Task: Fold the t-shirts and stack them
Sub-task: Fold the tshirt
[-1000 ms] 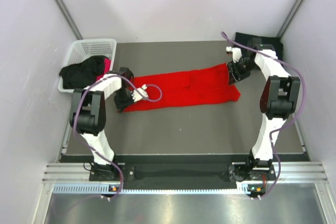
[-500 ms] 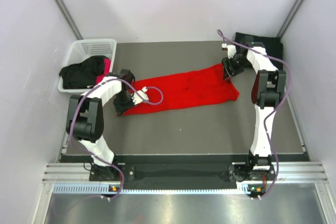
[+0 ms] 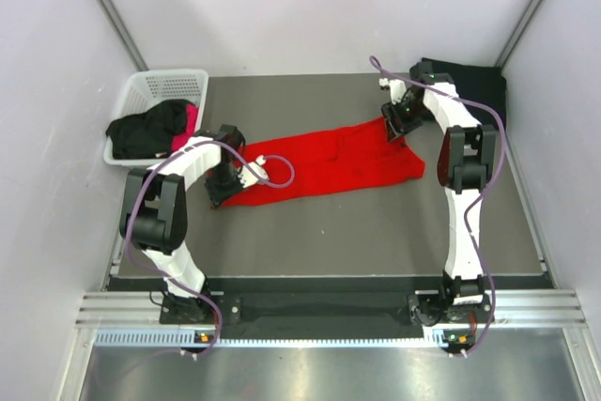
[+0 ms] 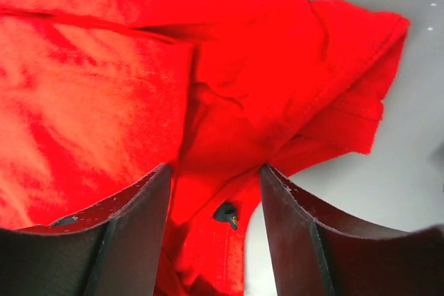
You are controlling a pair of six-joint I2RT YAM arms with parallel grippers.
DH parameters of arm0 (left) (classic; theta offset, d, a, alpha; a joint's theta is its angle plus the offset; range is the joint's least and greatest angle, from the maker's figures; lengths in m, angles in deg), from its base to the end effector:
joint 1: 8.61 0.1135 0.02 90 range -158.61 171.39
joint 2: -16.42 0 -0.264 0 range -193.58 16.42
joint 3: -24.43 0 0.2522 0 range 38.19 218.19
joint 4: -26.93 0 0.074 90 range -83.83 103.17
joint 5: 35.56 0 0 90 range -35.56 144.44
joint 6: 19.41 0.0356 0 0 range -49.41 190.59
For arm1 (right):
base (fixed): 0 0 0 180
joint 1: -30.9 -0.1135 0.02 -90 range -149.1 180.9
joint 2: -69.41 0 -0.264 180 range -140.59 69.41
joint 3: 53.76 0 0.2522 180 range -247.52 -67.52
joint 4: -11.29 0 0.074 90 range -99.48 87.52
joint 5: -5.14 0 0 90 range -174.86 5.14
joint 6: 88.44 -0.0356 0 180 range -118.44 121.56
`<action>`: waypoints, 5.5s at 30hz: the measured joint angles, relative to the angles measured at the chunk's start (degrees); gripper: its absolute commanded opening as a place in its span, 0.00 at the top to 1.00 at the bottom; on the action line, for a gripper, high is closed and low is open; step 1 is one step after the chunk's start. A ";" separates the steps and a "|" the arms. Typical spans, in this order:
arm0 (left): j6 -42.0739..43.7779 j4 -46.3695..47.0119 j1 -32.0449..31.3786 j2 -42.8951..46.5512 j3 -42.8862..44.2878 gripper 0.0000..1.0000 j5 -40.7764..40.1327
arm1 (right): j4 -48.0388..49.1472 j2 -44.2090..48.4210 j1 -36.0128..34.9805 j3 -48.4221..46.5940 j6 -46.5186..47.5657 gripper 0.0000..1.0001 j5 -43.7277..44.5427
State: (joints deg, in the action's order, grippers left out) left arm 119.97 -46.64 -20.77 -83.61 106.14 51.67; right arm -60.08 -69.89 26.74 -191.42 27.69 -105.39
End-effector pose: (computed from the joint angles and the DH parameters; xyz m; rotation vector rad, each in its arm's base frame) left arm 0.2954 -0.0619 0.1847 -1.5841 -2.6582 -0.0546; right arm 0.5014 0.0490 0.1758 -0.7919 2.6405 0.4115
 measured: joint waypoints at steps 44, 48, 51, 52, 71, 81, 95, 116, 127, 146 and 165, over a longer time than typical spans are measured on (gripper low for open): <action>-0.70 -12.39 -12.50 13.81 -6.19 1.00 -0.50 | 27.69 -12.07 -14.80 -12.46 13.42 1.00 28.41; -2.69 -13.55 -19.52 11.06 -4.83 1.00 2.82 | 35.74 -14.38 -15.96 -13.18 15.85 1.00 29.07; -4.72 -13.66 -25.40 7.45 -3.17 1.00 6.03 | 41.03 -16.72 -16.55 -14.73 16.76 1.00 29.03; -5.64 -13.68 -27.89 6.16 -2.49 1.00 7.50 | 42.97 -17.40 -16.76 -15.02 16.87 1.00 29.03; -16.06 -13.64 -40.13 -5.01 10.16 0.62 25.24 | 68.22 -21.24 -20.70 -15.02 10.38 0.19 27.12; -16.24 -11.93 -34.36 -4.98 30.47 0.58 22.10 | 62.05 2.62 -13.84 -5.03 -3.23 0.23 26.23; -16.26 -1.07 -27.89 -9.29 11.72 0.67 22.32 | 41.81 12.44 -4.26 11.39 -24.70 0.35 -8.83; -19.69 1.60 -27.63 -15.02 11.08 0.68 29.79 | 40.83 -1.86 -4.57 7.82 -35.65 0.30 -11.58; -22.73 -2.91 -29.94 -21.11 17.22 0.69 33.38 | 39.95 -7.41 -5.05 -2.69 -35.78 0.29 0.20; -23.74 -5.35 -31.01 -13.99 41.29 0.48 29.66 | 42.27 10.40 -3.74 13.11 -36.24 0.30 5.90; -34.14 -5.18 10.08 3.15 14.56 0.51 32.44 | 46.49 47.67 -24.68 71.84 -61.09 0.39 -6.99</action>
State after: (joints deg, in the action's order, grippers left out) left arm 85.83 -51.82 -10.70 -80.46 120.69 84.11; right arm -13.59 -22.22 2.06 -119.58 -33.40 -112.39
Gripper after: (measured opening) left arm 0.492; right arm 0.630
